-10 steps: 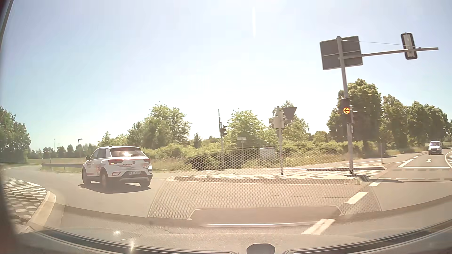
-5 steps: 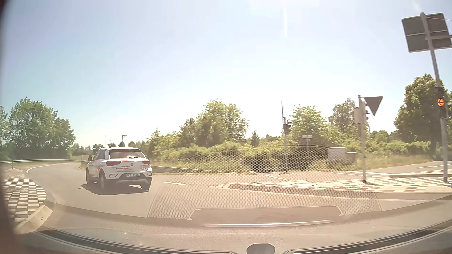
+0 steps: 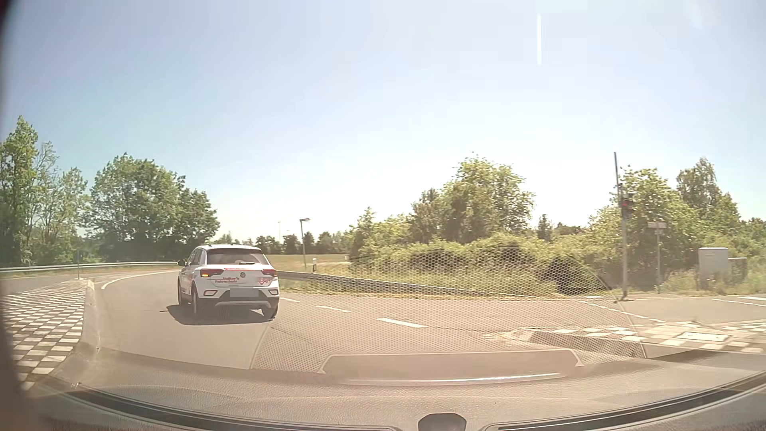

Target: Follow the waypoints while adhering to traffic rules and regulations

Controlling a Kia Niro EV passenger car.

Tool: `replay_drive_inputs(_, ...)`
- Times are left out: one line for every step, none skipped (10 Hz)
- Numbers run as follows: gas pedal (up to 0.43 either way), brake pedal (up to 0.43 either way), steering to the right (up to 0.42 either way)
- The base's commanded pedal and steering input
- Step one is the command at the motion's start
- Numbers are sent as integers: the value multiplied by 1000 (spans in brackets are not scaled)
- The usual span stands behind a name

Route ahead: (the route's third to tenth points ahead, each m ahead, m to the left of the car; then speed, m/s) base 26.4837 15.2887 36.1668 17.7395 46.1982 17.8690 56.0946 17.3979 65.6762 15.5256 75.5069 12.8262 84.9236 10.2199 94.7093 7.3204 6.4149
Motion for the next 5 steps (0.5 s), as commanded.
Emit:
replay_drive_inputs(67, 30, -309)
replay_drive_inputs(67, 30, -309)
replay_drive_inputs(67, 24, -309)
replay_drive_inputs(67, 30, -308)
replay_drive_inputs(79, 30, -307)
